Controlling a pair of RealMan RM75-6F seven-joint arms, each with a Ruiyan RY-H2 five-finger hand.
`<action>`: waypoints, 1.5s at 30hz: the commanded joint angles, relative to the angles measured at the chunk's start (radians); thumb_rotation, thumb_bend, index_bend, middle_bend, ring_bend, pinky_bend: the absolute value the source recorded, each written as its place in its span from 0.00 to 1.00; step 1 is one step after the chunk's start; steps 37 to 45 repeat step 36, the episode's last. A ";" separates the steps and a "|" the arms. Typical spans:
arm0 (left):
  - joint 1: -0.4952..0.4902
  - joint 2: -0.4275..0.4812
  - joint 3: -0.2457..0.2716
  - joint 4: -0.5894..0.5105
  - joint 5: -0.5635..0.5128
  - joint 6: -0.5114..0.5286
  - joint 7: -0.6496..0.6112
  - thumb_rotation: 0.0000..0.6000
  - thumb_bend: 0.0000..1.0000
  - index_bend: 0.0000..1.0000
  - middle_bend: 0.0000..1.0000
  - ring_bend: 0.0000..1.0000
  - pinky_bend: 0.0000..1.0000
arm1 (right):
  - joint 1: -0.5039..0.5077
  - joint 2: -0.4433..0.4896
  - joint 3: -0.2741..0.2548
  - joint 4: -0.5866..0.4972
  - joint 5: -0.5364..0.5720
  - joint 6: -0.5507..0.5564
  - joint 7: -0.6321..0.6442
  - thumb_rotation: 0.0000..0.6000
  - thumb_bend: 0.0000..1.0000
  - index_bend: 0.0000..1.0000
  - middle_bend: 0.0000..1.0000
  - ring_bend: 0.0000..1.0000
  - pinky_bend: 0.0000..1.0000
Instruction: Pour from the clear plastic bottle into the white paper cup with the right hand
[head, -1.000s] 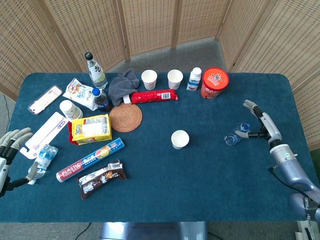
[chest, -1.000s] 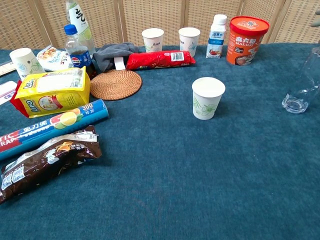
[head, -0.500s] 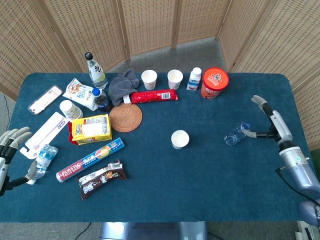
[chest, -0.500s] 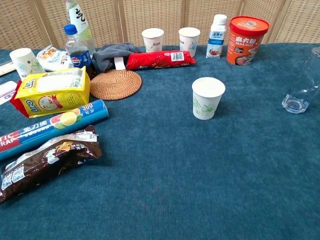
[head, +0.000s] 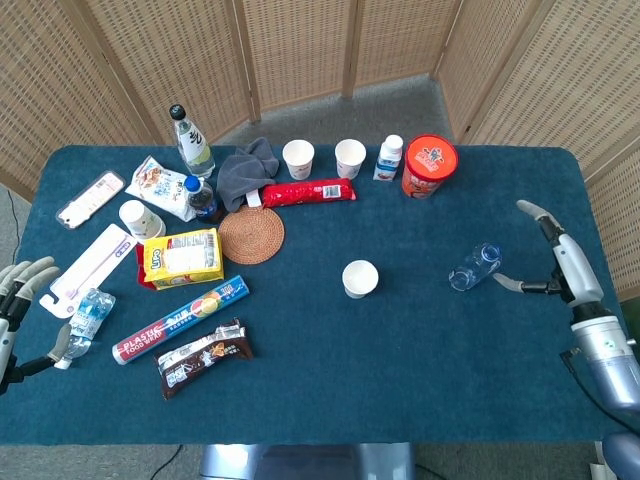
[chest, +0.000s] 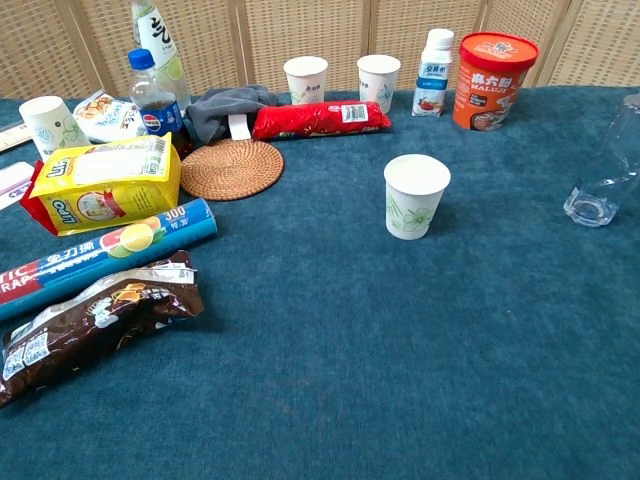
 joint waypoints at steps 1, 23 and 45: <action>0.003 0.001 0.005 -0.005 -0.004 -0.006 0.012 0.75 0.50 0.12 0.12 0.09 0.05 | -0.023 0.009 -0.028 -0.029 -0.013 0.035 -0.103 1.00 0.14 0.13 0.09 0.00 0.00; 0.019 -0.036 0.017 0.015 -0.012 -0.011 0.079 0.76 0.50 0.12 0.12 0.08 0.03 | -0.185 0.001 -0.145 -0.030 -0.054 0.264 -0.591 1.00 0.16 0.26 0.23 0.01 0.00; 0.015 -0.052 0.015 0.020 -0.006 -0.016 0.093 0.75 0.50 0.12 0.12 0.08 0.03 | -0.239 -0.024 -0.178 -0.032 -0.030 0.300 -0.791 1.00 0.16 0.27 0.24 0.01 0.00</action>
